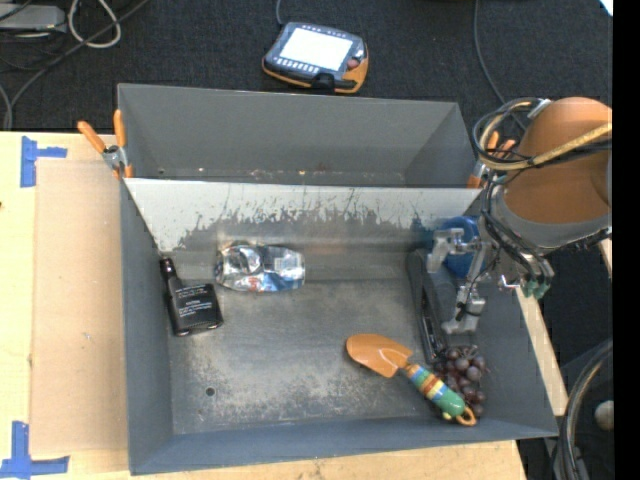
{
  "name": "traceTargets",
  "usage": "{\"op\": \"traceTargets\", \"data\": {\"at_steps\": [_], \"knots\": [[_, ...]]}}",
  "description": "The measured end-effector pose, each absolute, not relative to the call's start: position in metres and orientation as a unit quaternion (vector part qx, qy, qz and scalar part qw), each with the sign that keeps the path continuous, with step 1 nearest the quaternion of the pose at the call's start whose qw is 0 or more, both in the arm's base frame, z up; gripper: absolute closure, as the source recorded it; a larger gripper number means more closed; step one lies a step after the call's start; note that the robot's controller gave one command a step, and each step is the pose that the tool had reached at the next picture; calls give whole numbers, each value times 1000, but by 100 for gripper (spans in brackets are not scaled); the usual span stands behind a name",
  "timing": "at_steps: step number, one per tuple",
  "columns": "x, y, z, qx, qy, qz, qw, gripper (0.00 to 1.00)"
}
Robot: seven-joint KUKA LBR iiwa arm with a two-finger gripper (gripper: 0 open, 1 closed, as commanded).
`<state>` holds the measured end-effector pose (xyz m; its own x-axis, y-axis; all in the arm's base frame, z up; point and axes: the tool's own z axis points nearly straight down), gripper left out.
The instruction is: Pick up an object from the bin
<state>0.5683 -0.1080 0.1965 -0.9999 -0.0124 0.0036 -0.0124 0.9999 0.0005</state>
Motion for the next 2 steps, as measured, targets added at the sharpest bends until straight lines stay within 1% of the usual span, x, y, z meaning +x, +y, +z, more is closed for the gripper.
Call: {"op": "traceTargets", "data": {"at_steps": [1, 2], "knots": [[568, -108, 197, 6, -1000, 0, 2, 0], [549, -98, 144, 71, -997, -1, 4, 0]]}}
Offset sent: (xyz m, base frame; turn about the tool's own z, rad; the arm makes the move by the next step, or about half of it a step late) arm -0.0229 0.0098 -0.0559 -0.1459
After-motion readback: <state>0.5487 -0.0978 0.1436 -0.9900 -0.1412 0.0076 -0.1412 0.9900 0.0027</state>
